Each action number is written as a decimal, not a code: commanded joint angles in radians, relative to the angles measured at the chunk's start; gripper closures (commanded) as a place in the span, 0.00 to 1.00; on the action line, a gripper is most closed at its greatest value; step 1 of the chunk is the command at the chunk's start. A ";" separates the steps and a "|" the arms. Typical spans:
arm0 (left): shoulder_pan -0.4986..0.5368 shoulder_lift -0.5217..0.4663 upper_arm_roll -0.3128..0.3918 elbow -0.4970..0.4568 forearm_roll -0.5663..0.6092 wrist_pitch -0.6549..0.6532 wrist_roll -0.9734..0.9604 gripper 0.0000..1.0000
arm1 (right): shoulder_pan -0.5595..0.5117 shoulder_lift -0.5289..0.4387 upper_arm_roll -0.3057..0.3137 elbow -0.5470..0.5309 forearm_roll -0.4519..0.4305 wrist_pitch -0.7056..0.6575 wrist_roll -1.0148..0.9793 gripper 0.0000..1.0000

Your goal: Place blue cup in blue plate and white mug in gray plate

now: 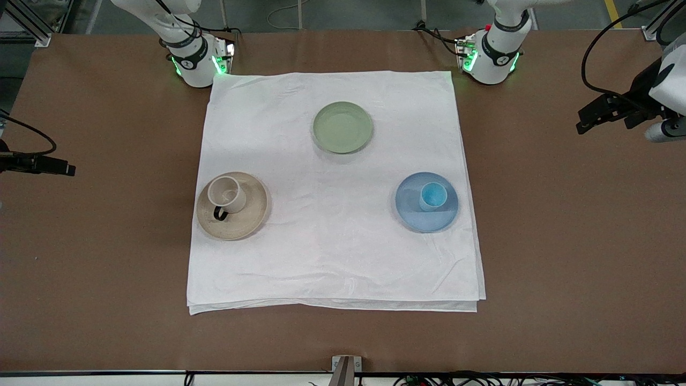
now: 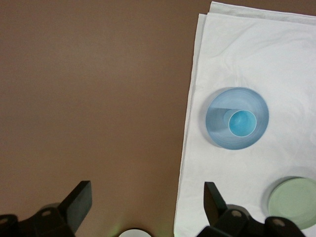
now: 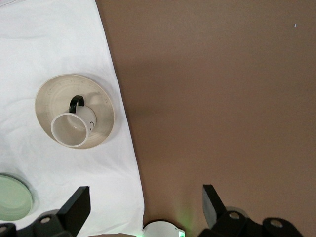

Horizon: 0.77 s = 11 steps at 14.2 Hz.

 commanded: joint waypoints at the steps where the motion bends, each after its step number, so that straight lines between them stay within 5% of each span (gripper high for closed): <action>1: 0.010 -0.026 -0.008 -0.015 -0.018 0.005 -0.001 0.00 | 0.036 -0.111 -0.001 -0.137 -0.017 0.049 0.017 0.00; 6: 0.012 -0.027 -0.008 -0.018 -0.010 0.005 0.013 0.00 | 0.076 -0.349 -0.008 -0.485 -0.032 0.274 0.017 0.00; 11: 0.013 -0.030 -0.007 -0.012 -0.012 0.010 0.013 0.00 | 0.086 -0.406 -0.007 -0.501 -0.034 0.246 0.016 0.00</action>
